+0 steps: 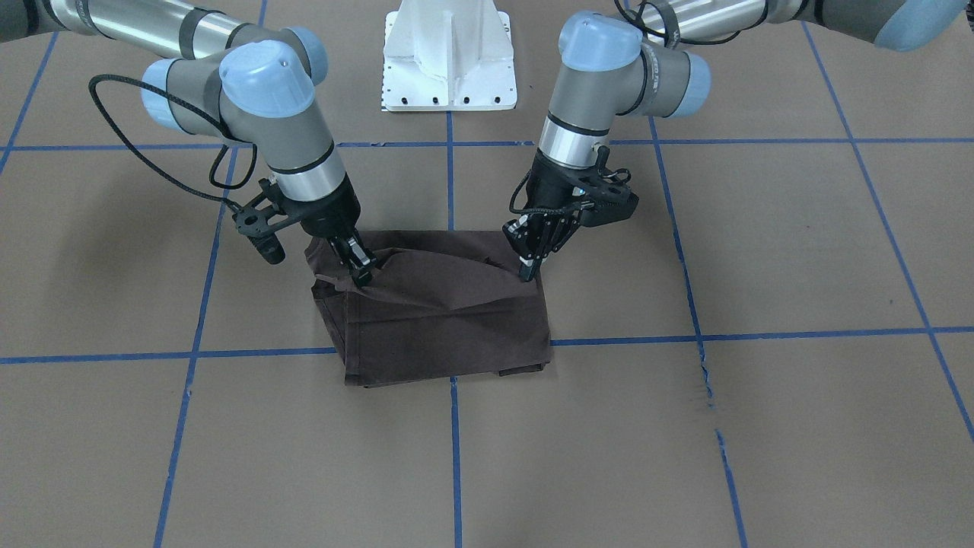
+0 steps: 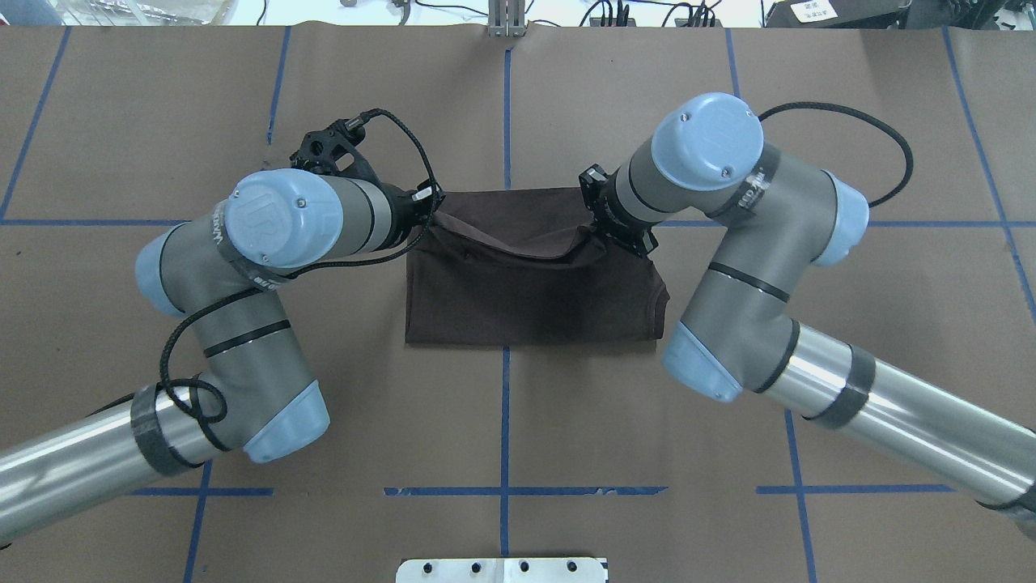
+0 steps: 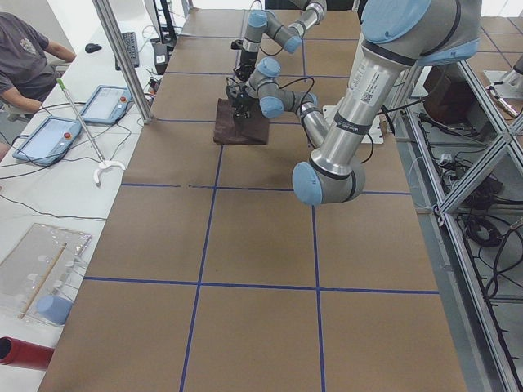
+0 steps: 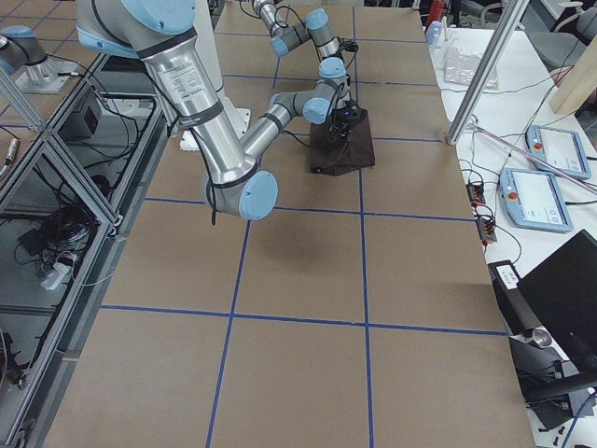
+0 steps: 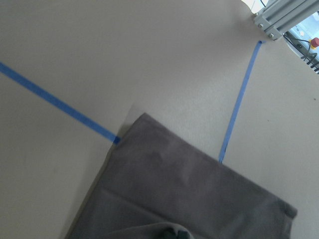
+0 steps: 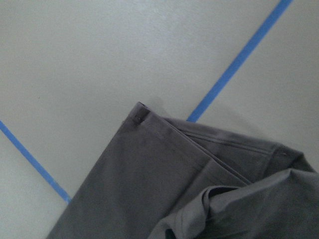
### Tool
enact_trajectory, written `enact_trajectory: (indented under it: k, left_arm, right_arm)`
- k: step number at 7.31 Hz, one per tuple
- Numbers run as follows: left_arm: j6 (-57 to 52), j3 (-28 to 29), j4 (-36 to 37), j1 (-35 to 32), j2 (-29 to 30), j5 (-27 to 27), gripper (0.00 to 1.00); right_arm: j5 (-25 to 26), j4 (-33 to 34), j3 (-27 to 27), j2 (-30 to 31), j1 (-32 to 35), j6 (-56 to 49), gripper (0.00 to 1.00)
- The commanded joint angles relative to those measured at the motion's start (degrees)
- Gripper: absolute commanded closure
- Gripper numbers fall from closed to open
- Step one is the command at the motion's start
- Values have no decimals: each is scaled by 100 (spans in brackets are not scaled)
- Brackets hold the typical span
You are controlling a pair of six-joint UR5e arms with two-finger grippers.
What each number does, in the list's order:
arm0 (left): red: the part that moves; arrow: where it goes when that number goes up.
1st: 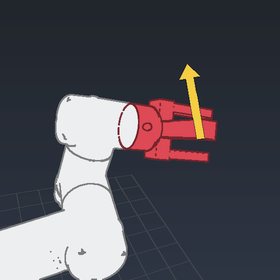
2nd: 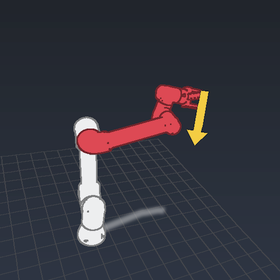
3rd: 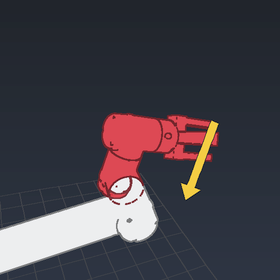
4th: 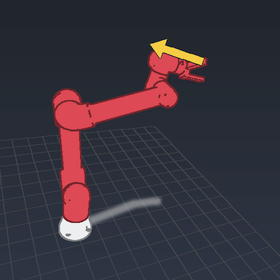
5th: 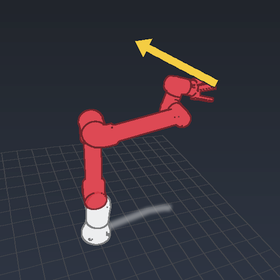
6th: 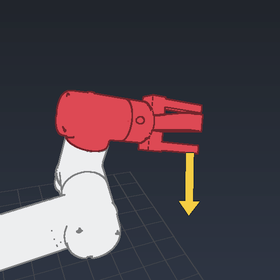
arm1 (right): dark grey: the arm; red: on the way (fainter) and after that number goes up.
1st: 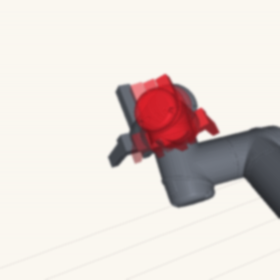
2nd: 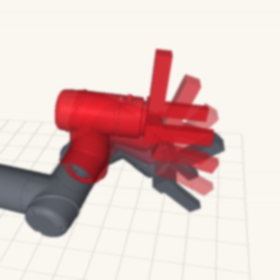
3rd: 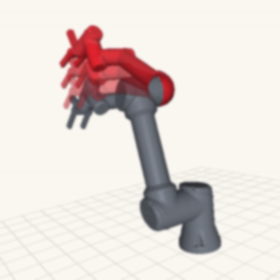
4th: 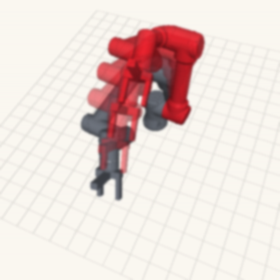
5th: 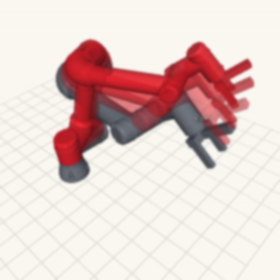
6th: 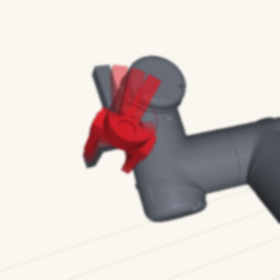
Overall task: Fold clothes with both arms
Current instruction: 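Release the shirt and raise both grippers away from it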
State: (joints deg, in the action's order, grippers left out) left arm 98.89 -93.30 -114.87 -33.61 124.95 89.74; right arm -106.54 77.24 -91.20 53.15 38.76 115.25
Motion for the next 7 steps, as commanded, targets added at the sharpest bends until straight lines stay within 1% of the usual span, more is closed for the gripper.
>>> enact_trajectory:
  k: [1,2,3,4,5,6,7]
  left_arm:
    - [-944,1144,-919,-582,302,9,63]
    - [-1142,1112,-1002,-812,276,70,46]
    - [-1126,912,-950,-814,302,149,46]
    - [-1135,857,-976,-832,224,445,46]
    - [-1178,709,-1011,-849,84,526,47]
    - [-1553,446,-1029,-919,-231,753,50]
    - [-2670,87,-1029,-1320,-695,1347,50]
  right_arm:
    - [-358,-844,2349,-1178,551,-818,1]
    - [-620,-1138,2544,-1175,815,-1342,0]
    - [-909,-1071,2450,-1175,1018,-1408,0]
    - [-1147,-1088,2354,-1018,1159,-1479,0]
    - [-1202,-1062,2161,-852,1230,-1506,0]
    - [-1298,-1053,1864,-476,1440,-1863,0]
    - [-1464,-1062,1495,137,1738,-2788,0]
